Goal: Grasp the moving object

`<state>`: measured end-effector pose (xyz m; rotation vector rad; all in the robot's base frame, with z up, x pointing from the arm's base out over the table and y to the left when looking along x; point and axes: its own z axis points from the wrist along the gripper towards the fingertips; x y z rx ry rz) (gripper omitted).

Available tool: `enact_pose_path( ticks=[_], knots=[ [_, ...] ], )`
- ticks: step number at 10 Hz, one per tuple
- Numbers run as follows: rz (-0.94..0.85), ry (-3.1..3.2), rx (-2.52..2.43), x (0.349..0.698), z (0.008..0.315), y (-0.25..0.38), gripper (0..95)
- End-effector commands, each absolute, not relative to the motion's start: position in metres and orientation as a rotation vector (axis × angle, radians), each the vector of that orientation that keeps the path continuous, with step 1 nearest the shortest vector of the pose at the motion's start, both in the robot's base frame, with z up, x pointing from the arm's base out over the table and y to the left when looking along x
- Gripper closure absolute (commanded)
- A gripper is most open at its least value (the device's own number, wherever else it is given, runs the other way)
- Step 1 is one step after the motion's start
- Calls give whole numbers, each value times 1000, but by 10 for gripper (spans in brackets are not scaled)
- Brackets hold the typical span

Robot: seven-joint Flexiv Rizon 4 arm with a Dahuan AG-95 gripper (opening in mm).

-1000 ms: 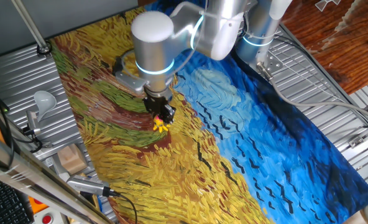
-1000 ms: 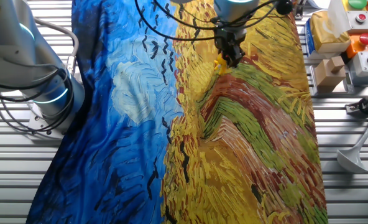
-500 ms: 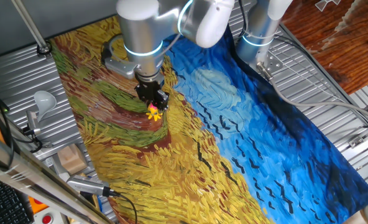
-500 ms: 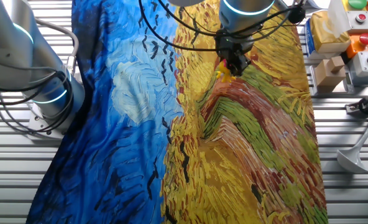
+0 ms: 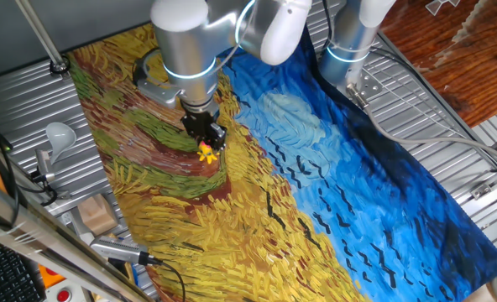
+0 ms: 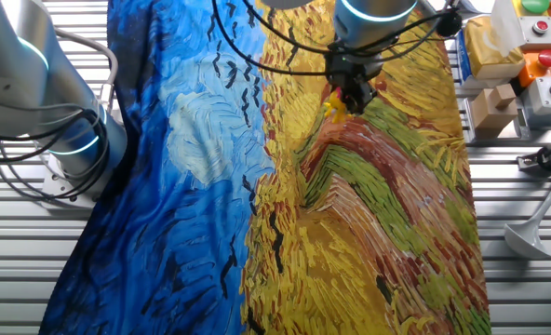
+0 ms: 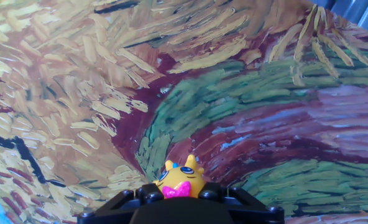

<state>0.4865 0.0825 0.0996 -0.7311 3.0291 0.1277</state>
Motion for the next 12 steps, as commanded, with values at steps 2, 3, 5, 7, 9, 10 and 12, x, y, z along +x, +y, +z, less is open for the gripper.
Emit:
enact_pose_path(
  ticks=[2,3,5,7,9,10,12],
  knots=[
    [145,3085,-725,490,96,59,950],
    [146,3088,-740,494,93,43,950],
    [149,3090,-780,506,87,8,950],
    [134,3104,-775,509,79,-12,950],
    [104,3105,-785,508,69,-21,950],
    [95,3106,-785,508,67,-21,950],
    [92,3105,-781,507,57,-21,950]
  ],
)
